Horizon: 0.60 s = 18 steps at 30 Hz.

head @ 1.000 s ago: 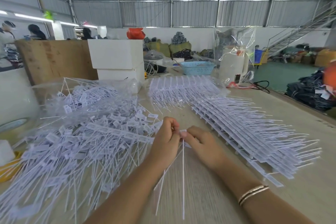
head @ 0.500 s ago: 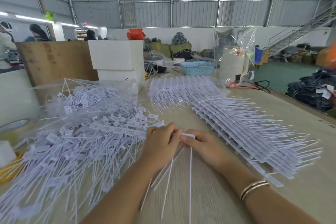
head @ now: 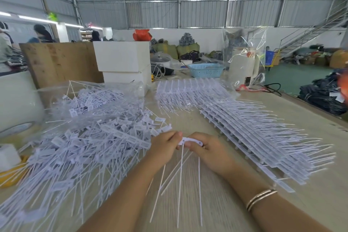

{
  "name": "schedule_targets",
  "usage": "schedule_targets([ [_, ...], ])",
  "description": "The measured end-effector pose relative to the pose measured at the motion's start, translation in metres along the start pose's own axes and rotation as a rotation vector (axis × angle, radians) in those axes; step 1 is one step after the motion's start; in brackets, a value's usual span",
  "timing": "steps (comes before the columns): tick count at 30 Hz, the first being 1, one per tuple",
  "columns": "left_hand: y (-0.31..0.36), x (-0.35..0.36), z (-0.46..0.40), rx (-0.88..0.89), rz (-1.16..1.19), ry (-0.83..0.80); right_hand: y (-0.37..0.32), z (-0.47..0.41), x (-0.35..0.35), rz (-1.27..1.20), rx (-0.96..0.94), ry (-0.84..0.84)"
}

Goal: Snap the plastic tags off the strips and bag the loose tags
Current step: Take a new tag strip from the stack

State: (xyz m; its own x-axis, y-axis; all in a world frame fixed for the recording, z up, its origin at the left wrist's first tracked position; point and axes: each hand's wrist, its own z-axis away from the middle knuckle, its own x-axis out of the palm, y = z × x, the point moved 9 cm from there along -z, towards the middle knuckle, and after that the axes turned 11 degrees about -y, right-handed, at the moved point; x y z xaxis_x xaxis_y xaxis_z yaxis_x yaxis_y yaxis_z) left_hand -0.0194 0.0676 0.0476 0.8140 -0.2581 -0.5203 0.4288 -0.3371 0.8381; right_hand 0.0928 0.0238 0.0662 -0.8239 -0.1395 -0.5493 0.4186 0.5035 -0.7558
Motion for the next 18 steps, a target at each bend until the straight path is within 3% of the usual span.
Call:
schedule_targets([
  [3, -0.011, 0.001, 0.003, -0.064, 0.225, -0.002, -0.006, -0.001, 0.001, 0.231, -0.092, 0.048],
  [7, -0.016, 0.007, 0.007, -0.083, 0.321, -0.026, -0.011, 0.000, 0.002, 0.410, -0.178, 0.068],
  [9, -0.020, 0.004, 0.007, -0.098, 0.374, -0.009, -0.008, 0.000, 0.000, 0.309, -0.158, 0.097],
  [13, -0.028, -0.015, 0.008, -0.078, 0.524, 0.102, 0.022, 0.014, -0.046, -0.332, -0.040, 0.349],
  [15, -0.026, -0.015, 0.002, -0.097, 0.415, 0.119, 0.030, 0.015, -0.048, -0.322, 0.010, 0.267],
  [18, -0.032, -0.011, -0.004, -0.201, 0.486, 0.169, 0.043, 0.007, -0.030, -0.204, 0.119, 0.157],
])
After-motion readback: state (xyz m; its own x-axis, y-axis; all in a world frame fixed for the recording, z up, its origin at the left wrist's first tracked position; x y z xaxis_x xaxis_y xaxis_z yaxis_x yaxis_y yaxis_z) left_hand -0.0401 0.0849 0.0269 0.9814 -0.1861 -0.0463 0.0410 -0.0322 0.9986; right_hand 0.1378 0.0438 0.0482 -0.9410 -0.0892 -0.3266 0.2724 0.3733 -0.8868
